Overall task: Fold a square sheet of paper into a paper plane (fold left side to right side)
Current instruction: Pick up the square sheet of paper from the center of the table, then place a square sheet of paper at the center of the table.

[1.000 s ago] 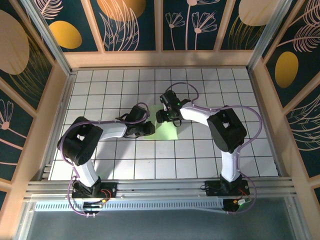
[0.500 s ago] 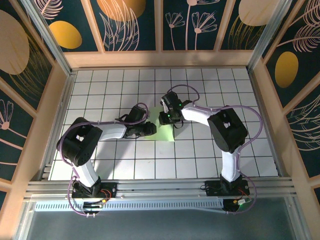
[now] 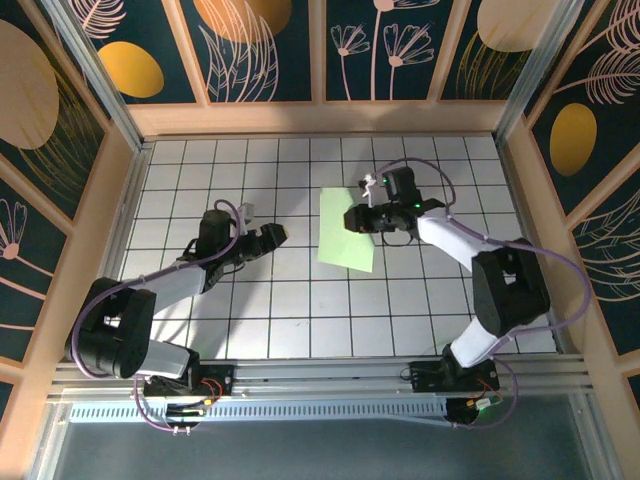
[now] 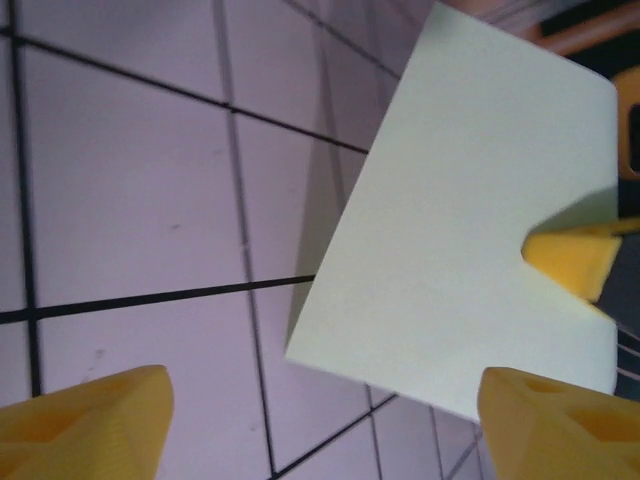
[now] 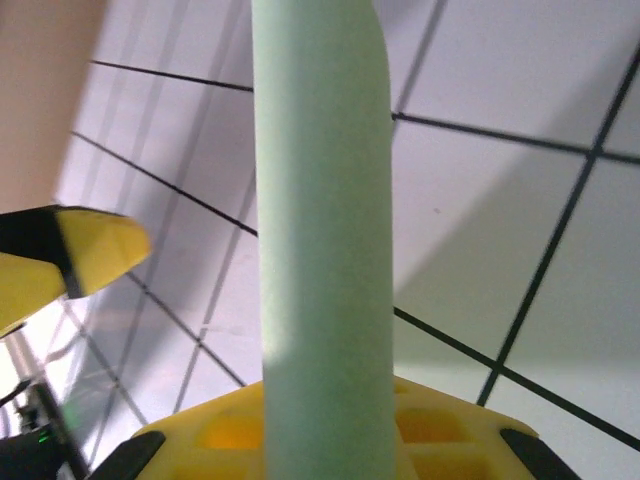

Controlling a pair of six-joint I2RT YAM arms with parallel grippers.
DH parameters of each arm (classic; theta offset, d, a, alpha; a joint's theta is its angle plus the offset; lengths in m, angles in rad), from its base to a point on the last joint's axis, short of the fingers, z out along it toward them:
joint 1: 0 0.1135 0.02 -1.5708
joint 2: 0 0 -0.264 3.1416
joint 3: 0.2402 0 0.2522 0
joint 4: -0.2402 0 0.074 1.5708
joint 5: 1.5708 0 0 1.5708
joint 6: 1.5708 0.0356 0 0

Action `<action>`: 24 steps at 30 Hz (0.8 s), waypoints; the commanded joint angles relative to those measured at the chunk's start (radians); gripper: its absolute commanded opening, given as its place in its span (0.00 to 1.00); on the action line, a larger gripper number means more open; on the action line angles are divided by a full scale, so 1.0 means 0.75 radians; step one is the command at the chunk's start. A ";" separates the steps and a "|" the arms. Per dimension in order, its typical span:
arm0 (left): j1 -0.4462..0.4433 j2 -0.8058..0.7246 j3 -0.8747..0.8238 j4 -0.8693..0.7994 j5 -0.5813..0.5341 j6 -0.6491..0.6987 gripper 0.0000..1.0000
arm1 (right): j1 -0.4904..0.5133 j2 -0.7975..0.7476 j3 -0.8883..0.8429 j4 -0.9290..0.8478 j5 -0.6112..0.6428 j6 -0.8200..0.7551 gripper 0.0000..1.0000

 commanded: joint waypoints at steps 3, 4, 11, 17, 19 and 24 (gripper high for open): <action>0.010 -0.054 -0.053 0.502 0.304 -0.070 0.90 | -0.027 -0.161 -0.032 0.015 -0.376 -0.114 0.21; 0.009 -0.060 -0.059 0.573 0.336 -0.086 0.91 | -0.027 -0.190 -0.032 0.021 -0.444 -0.125 0.21; 0.010 -0.121 -0.028 0.669 0.425 -0.058 0.99 | -0.015 -0.325 -0.024 0.100 -0.693 -0.073 0.21; 0.007 -0.137 0.025 0.653 0.479 -0.016 0.99 | 0.054 -0.362 0.001 0.174 -0.765 -0.008 0.20; -0.001 -0.133 0.044 0.637 0.488 0.004 0.99 | 0.081 -0.362 0.008 0.212 -0.780 0.015 0.20; -0.025 -0.109 0.116 0.586 0.525 0.049 0.98 | 0.117 -0.337 0.010 0.267 -0.775 0.049 0.20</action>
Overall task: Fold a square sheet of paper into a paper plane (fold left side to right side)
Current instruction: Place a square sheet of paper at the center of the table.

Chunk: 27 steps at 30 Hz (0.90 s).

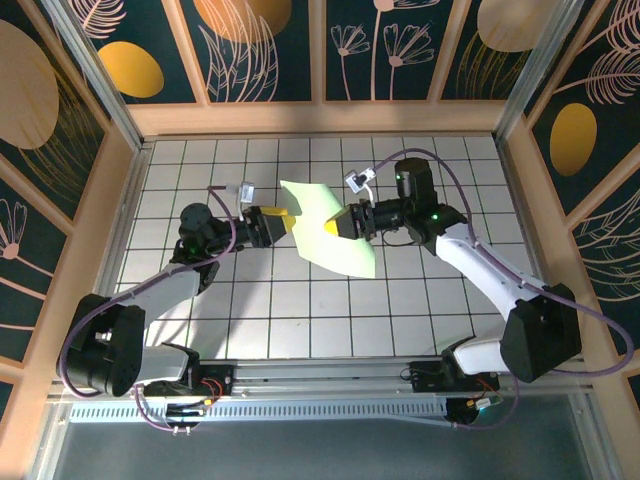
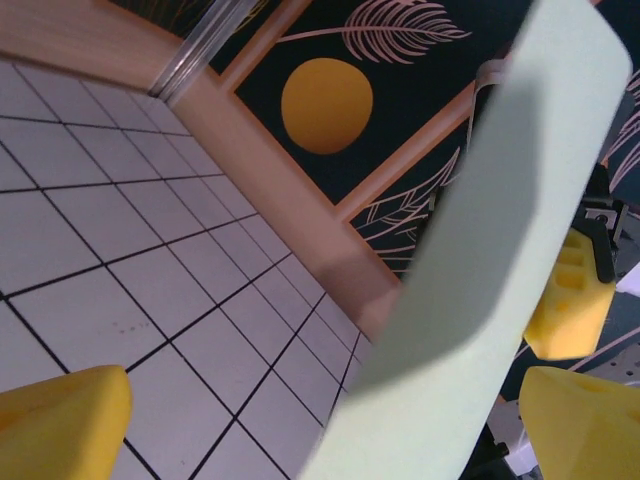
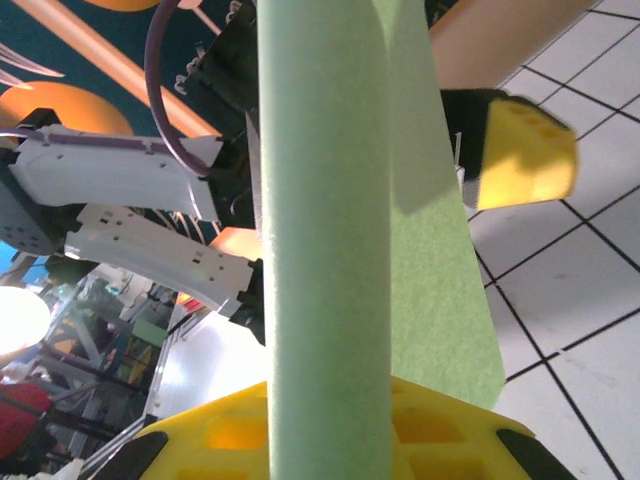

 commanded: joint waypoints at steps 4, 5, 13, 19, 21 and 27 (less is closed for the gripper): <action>-0.060 0.014 0.111 -0.016 0.084 0.105 0.76 | 0.003 0.052 0.055 -0.017 0.064 -0.017 0.20; -0.066 0.013 0.119 -0.046 0.076 0.129 0.61 | -0.006 0.059 0.056 -0.027 0.089 -0.027 0.20; -0.067 0.007 0.121 -0.185 -0.060 0.218 0.00 | -0.092 0.073 0.019 -0.045 0.140 -0.042 0.26; -0.067 0.095 0.169 -0.461 -0.172 0.253 0.00 | -0.179 0.050 -0.031 -0.091 0.352 -0.033 0.50; -0.068 0.162 0.166 -0.509 -0.175 0.244 0.00 | -0.213 0.057 -0.050 -0.114 0.458 -0.018 0.56; -0.067 0.362 0.202 -0.694 -0.214 0.301 0.00 | -0.279 0.119 -0.138 -0.101 0.634 0.056 0.59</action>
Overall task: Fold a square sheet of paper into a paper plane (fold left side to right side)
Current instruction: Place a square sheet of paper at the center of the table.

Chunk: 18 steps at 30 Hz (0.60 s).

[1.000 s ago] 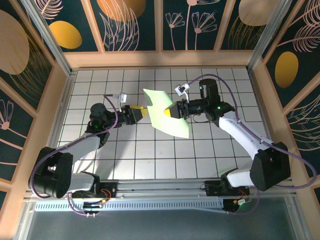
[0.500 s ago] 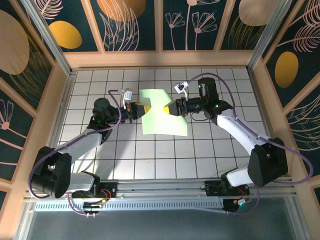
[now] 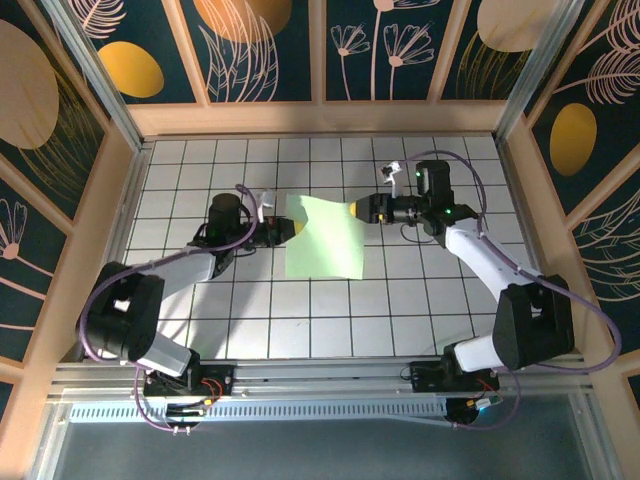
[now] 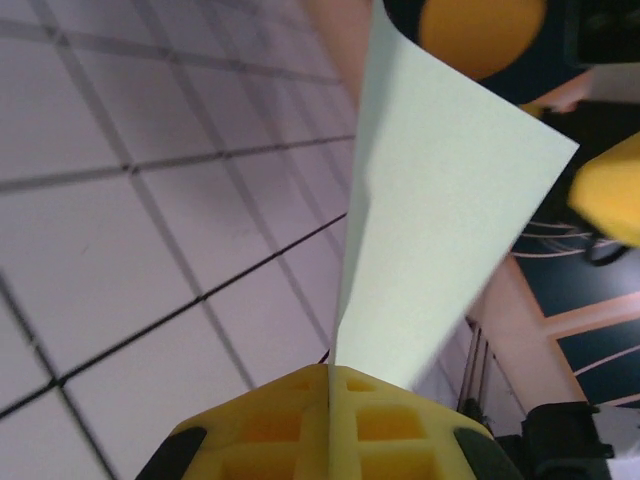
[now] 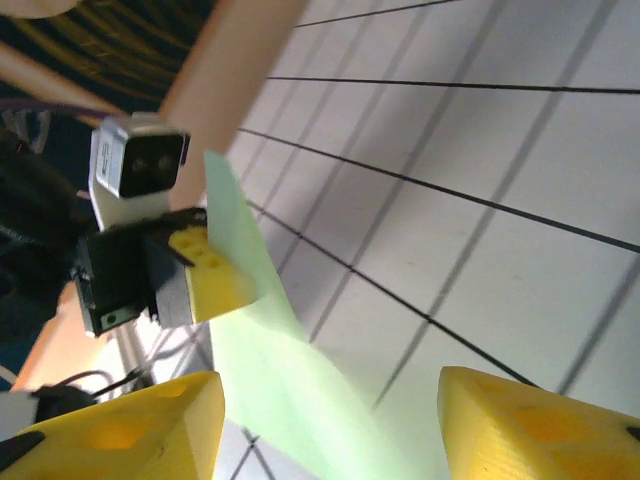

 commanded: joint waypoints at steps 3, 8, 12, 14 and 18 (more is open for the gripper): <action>0.001 0.143 0.087 -0.274 -0.071 0.129 0.00 | -0.020 0.075 -0.097 0.018 0.188 0.096 0.54; 0.001 0.280 0.181 -0.476 -0.138 0.224 0.00 | 0.018 0.170 -0.137 0.078 0.243 0.178 0.34; 0.001 0.319 0.210 -0.514 -0.148 0.239 0.00 | 0.086 0.282 -0.126 0.131 0.260 0.215 0.14; 0.001 0.330 0.218 -0.511 -0.147 0.232 0.00 | 0.122 0.341 -0.103 0.134 0.299 0.221 0.08; 0.000 0.337 0.219 -0.518 -0.159 0.226 0.00 | 0.148 0.434 -0.080 0.133 0.336 0.241 0.01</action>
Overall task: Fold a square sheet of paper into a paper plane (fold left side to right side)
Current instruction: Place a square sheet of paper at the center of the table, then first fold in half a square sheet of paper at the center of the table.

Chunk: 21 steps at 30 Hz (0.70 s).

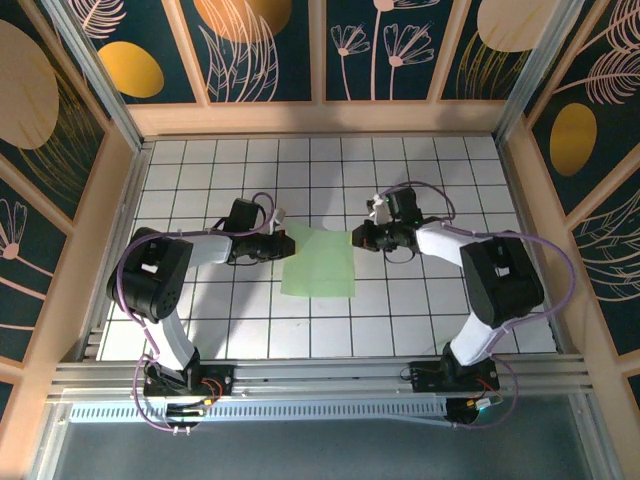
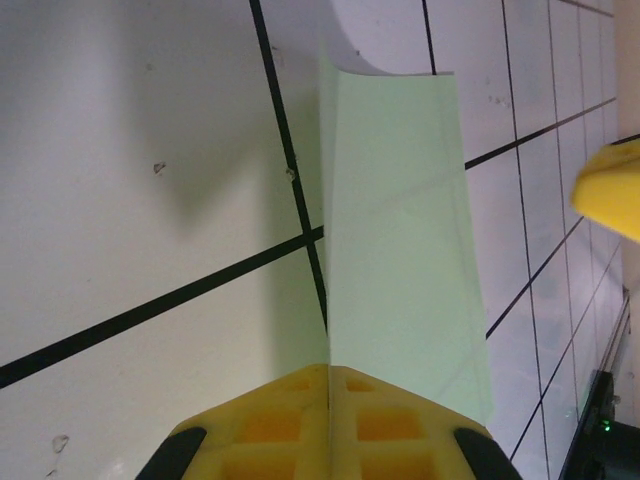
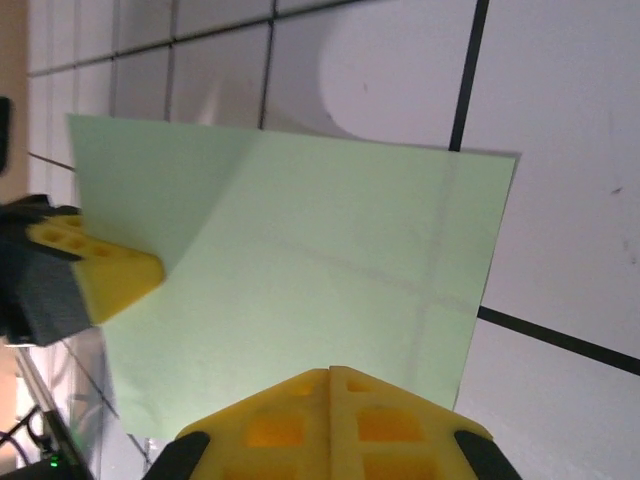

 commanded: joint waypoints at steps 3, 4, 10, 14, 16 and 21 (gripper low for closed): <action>0.000 0.012 0.021 -0.033 0.000 0.015 0.00 | 0.022 0.108 0.050 0.002 0.089 0.023 0.00; 0.001 0.009 0.016 -0.029 0.006 0.012 0.00 | 0.025 0.122 0.049 0.002 0.090 0.024 0.00; 0.001 0.008 0.013 -0.009 0.030 -0.015 0.09 | 0.040 0.174 0.040 -0.032 0.134 0.005 0.00; 0.000 -0.016 -0.001 0.038 0.069 -0.055 0.21 | 0.043 0.191 0.042 -0.071 0.174 -0.019 0.00; -0.001 -0.036 -0.012 0.080 0.094 -0.085 0.27 | 0.044 0.195 0.041 -0.085 0.203 -0.028 0.00; -0.001 -0.085 -0.037 0.174 0.153 -0.159 0.43 | 0.043 0.207 0.041 -0.101 0.253 -0.036 0.00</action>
